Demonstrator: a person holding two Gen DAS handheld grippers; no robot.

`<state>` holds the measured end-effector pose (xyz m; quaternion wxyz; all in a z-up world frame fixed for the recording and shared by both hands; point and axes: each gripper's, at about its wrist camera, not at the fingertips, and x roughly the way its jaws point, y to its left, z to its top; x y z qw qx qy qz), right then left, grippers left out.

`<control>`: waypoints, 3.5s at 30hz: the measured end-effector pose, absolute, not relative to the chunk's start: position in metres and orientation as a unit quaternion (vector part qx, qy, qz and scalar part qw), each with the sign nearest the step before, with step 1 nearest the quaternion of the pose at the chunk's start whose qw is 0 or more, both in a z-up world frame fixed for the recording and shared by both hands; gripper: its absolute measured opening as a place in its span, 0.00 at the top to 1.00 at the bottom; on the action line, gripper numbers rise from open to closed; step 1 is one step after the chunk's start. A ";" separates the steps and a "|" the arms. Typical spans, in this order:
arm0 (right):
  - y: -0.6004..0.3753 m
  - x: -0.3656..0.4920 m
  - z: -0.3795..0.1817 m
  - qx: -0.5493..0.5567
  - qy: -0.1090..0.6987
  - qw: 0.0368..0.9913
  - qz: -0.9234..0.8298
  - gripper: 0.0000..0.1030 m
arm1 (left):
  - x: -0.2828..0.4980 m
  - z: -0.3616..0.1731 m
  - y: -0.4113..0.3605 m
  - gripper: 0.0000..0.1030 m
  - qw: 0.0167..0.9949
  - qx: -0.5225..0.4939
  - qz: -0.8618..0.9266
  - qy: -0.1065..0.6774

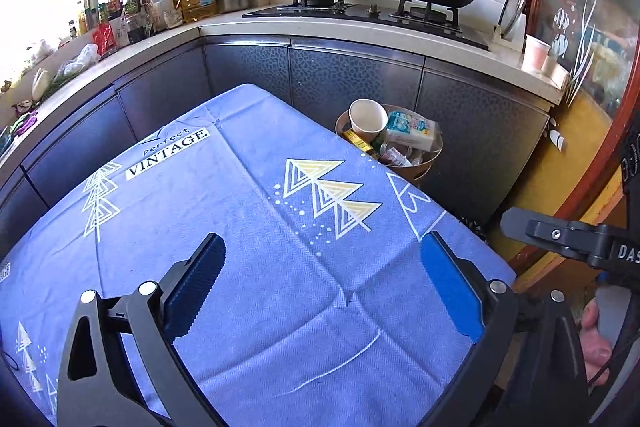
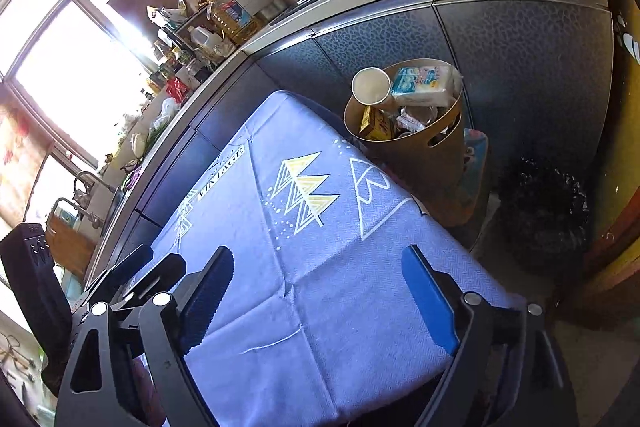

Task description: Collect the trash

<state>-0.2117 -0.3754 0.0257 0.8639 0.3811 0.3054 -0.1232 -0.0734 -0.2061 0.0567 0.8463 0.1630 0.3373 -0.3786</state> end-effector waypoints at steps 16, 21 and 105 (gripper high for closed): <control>-0.374 -0.211 0.026 0.383 0.316 0.858 -0.129 0.15 | -0.071 0.061 -0.196 0.06 0.858 0.166 -0.341 0.345; -0.373 -0.210 0.028 0.382 0.314 0.860 -0.126 0.15 | -0.073 0.065 -0.196 0.06 0.864 0.176 -0.332 0.335; -0.384 -0.202 0.010 0.412 0.326 0.843 -0.111 0.15 | -0.079 0.047 -0.199 0.06 0.853 0.216 -0.315 0.356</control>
